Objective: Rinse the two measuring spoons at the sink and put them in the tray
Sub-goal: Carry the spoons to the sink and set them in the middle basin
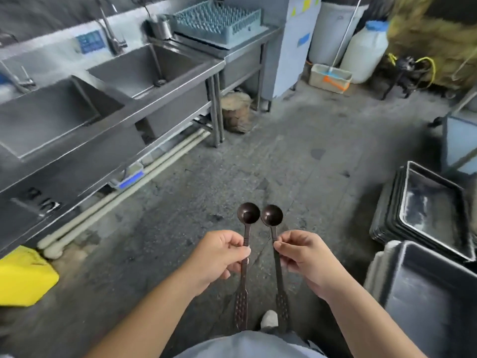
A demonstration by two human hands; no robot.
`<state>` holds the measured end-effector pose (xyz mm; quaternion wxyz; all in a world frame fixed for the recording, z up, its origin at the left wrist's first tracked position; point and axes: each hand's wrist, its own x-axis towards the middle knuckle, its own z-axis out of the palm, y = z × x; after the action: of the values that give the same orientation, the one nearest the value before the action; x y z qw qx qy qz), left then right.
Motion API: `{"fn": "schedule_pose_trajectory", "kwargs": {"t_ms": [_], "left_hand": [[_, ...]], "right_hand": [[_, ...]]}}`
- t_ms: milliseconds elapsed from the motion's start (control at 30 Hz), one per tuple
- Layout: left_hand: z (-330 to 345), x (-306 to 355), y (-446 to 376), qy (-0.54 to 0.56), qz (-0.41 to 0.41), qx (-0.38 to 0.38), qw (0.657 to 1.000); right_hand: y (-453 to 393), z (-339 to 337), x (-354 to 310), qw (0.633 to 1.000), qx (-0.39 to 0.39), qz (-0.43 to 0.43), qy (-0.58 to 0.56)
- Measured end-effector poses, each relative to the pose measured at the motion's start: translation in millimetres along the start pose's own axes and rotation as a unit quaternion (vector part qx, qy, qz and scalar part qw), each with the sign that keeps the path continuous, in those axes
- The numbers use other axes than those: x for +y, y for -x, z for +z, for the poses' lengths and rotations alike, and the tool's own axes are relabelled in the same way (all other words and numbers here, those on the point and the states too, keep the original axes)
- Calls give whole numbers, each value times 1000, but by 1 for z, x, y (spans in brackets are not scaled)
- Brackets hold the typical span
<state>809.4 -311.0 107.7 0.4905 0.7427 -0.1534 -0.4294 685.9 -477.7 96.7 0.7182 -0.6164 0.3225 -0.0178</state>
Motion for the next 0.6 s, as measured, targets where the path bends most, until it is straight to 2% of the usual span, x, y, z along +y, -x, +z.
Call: {"fn": "schedule_pose_trajectory", "kwargs": {"t_ms": [233, 433, 600], "left_hand": [[-31, 37, -51, 84, -13, 125, 989], [-98, 36, -78, 142, -28, 228, 963], [-183, 27, -99, 164, -34, 295, 941]], "right_hand": [[-115, 1, -71, 990, -131, -4, 49], [-206, 71, -104, 958, -267, -1, 107], [-277, 153, -132, 931, -332, -4, 151]]}}
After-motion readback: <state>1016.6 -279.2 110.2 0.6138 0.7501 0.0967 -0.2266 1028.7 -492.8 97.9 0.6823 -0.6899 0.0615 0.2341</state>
